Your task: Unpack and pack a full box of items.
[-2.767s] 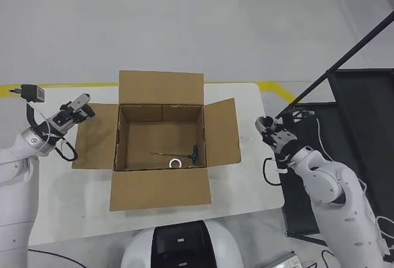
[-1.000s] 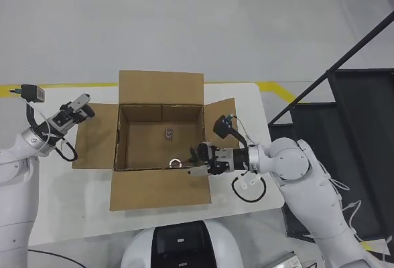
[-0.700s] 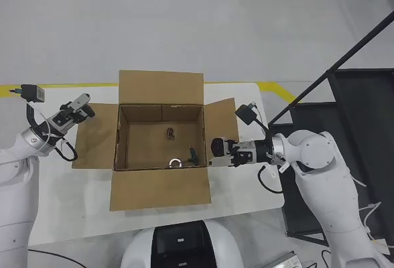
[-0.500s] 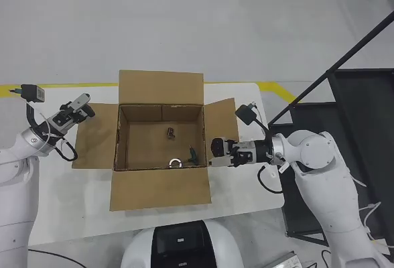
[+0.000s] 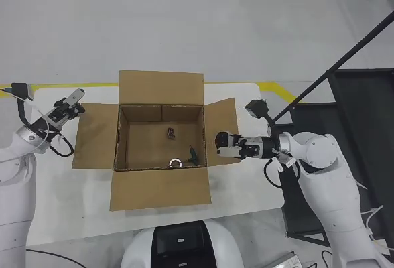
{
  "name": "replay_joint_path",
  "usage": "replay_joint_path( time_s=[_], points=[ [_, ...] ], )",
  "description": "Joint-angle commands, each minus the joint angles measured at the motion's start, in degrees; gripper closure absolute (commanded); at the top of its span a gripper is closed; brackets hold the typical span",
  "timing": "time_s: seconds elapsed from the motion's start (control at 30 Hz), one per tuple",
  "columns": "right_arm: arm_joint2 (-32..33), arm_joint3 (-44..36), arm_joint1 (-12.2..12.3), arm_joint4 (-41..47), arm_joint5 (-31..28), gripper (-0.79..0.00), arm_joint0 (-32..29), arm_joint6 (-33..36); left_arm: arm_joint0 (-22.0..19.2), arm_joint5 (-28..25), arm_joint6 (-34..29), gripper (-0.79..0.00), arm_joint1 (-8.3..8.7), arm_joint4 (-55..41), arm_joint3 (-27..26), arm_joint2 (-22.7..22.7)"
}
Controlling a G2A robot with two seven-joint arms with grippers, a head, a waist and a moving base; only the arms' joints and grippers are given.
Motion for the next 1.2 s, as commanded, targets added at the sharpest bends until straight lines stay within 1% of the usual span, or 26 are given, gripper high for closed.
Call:
replay_joint_path(
  time_s=[0.0, 0.03, 0.1, 0.2, 0.23, 0.27, 0.3, 0.37, 0.43, 0.53, 0.6, 0.67, 0.83, 0.97, 1.17],
  points=[
    [1.3, 2.2, 0.2, 0.4, -0.8, -0.785, 0.8, -0.8, 0.0, -0.5, -0.2, -0.785, 0.31, 2.4, 1.2, -0.6],
    [2.2, 3.2, 0.3, -0.7, -1.0, -0.785, 1.1, -1.6, 0.1, -0.8, -0.4, -0.785, 0.46, 2.7, 1.8, -1.0],
    [3.8, 4.9, 0.6, -3.1, -1.0, -0.785, 1.2, -4.3, 0.2, -1.3, 0.6, -0.785, 0.88, 7.0, 3.4, -1.9],
    [5.8, 7.1, 0.8, -5.1, -0.7, -0.785, 0.5, -8.5, 0.2, -1.5, 3.5, -0.785, 0.92, 8.8, 6.7, -1.7],
    [6.2, 8.0, 0.9, -6.6, -0.3, -0.785, 0.1, -9.6, 0.0, -0.9, 6.0, -0.785, 1.06, 13.0, 7.8, -1.6],
    [6.4, 8.7, 1.0, -7.9, 0.1, -0.785, -0.2, -10.6, -0.2, -0.5, 8.4, -0.785, 0.92, 14.5, 8.6, -0.9],
    [6.5, 9.6, 1.1, -8.7, 0.6, -0.785, -0.6, -11.6, -0.1, -0.5, 9.6, -0.785, 0.66, 13.4, 9.6, 0.0],
    [5.8, 11.3, 1.0, -9.2, 1.2, -0.785, -1.2, -12.8, -0.6, 0.0, 11.7, -0.785, 0.43, 14.9, 11.8, 1.4],
    [4.0, 12.7, 1.0, -10.5, 2.0, -0.785, -1.1, -12.6, -1.4, -0.5, 11.7, -0.785, -0.04, 12.6, 13.6, 3.4],
    [0.8, 14.2, 0.6, -7.0, 2.2, -0.785, -0.7, -12.2, -2.9, -1.5, 8.7, -0.785, -0.82, 3.9, 16.2, 5.4],
    [-1.1, 14.1, 0.3, -3.5, 1.1, -0.785, -0.3, -11.3, -3.7, -2.0, 6.3, -0.785, -1.12, -1.4, 16.4, 5.9],
    [-2.6, 13.8, 0.0, 0.5, 0.0, -0.785, 0.2, -10.5, -3.8, -2.4, 3.6, -0.785, -1.20, -5.7, 15.8, 6.0],
    [-4.7, 14.1, -0.3, 7.6, -1.5, -0.785, 2.0, -7.4, -2.8, -3.0, -4.3, -0.785, -1.15, -15.7, 11.6, 5.6],
    [-7.0, 14.8, -0.5, 7.2, -1.1, -0.785, 3.8, -5.9, -3.3, -3.1, -9.8, -0.785, -1.27, -20.6, 9.0, 7.0],
    [-12.5, 17.7, -1.4, 6.8, -1.7, -0.785, 6.5, -6.7, -7.0, -3.4, -12.4, -0.785, -2.25, -22.0, 10.0, 12.9]
  ],
)
